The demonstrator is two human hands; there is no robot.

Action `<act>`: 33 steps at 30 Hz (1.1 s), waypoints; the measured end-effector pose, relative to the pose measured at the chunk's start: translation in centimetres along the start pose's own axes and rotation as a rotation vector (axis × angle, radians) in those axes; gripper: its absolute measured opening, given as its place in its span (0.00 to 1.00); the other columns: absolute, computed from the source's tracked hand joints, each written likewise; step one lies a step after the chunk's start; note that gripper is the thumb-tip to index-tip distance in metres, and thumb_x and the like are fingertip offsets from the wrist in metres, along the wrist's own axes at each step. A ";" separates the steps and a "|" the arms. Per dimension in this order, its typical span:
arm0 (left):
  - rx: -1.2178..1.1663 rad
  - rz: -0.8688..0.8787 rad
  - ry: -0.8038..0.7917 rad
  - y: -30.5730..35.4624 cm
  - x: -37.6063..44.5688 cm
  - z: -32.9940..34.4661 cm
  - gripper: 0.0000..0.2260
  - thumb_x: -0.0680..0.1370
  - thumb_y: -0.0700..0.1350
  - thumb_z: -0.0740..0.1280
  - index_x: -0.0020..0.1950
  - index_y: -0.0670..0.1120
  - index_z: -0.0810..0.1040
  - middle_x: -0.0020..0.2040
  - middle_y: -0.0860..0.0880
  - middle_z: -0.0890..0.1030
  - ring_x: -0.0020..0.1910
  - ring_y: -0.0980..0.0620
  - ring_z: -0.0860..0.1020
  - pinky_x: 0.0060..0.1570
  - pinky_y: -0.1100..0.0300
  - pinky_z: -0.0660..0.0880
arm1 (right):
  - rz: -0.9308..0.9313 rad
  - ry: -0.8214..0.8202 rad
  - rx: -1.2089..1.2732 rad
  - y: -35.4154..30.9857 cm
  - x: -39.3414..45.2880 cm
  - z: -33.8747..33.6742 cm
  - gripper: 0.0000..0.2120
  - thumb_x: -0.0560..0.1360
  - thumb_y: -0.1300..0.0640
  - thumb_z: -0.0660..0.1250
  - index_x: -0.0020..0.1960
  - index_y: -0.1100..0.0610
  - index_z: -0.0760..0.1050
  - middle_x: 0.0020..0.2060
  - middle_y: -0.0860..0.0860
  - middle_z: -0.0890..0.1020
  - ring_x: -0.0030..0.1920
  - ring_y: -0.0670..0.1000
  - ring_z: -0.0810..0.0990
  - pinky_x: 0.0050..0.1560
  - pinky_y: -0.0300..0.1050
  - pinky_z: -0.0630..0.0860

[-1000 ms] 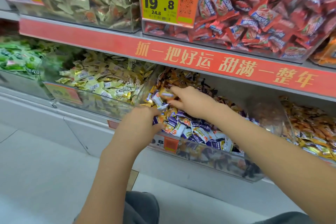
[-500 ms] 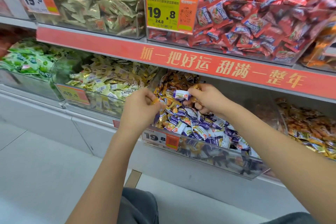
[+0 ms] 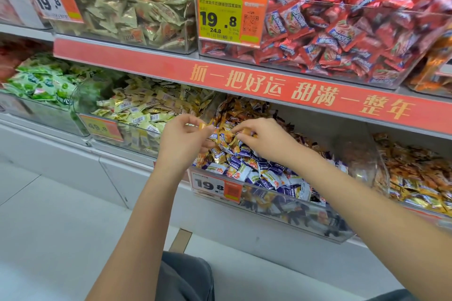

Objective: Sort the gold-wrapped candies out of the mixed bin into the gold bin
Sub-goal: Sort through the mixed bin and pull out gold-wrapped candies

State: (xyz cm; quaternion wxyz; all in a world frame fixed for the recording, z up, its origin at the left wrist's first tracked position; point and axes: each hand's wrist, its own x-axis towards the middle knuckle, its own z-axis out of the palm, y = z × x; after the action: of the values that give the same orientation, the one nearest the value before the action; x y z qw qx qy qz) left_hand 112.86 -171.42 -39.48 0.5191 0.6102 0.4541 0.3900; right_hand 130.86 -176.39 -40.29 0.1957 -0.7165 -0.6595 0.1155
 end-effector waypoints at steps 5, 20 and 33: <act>0.113 -0.013 -0.024 -0.4 -0.1 -0.5 0.07 0.74 0.40 0.71 0.49 0.39 0.76 0.32 0.47 0.80 0.29 0.54 0.81 0.33 0.60 0.80 | 0.112 -0.376 -0.260 -0.5 2.3 0.5 0.35 0.75 0.39 0.64 0.73 0.57 0.57 0.58 0.55 0.75 0.47 0.52 0.74 0.47 0.49 0.75; 0.165 -0.010 -0.072 -0.4 -0.3 -0.7 0.05 0.74 0.40 0.71 0.47 0.40 0.79 0.38 0.41 0.82 0.37 0.46 0.83 0.43 0.53 0.82 | 0.031 -0.374 -0.163 -0.1 2.5 0.0 0.07 0.80 0.52 0.62 0.57 0.50 0.69 0.45 0.48 0.73 0.41 0.52 0.74 0.34 0.40 0.68; -0.078 -0.040 -0.225 2.3 -2.5 3.4 0.04 0.76 0.41 0.70 0.48 0.41 0.80 0.43 0.45 0.83 0.38 0.50 0.84 0.41 0.62 0.81 | 0.282 -0.246 0.911 1.7 -4.3 -4.3 0.04 0.80 0.52 0.61 0.51 0.52 0.72 0.31 0.48 0.66 0.24 0.44 0.56 0.20 0.34 0.52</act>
State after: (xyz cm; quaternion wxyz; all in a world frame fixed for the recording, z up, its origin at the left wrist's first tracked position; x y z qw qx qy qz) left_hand 115.72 -174.92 -37.78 0.5979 0.6201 0.3894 0.3260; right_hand 133.77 -181.25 -37.56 0.3923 -0.6213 -0.4568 0.5014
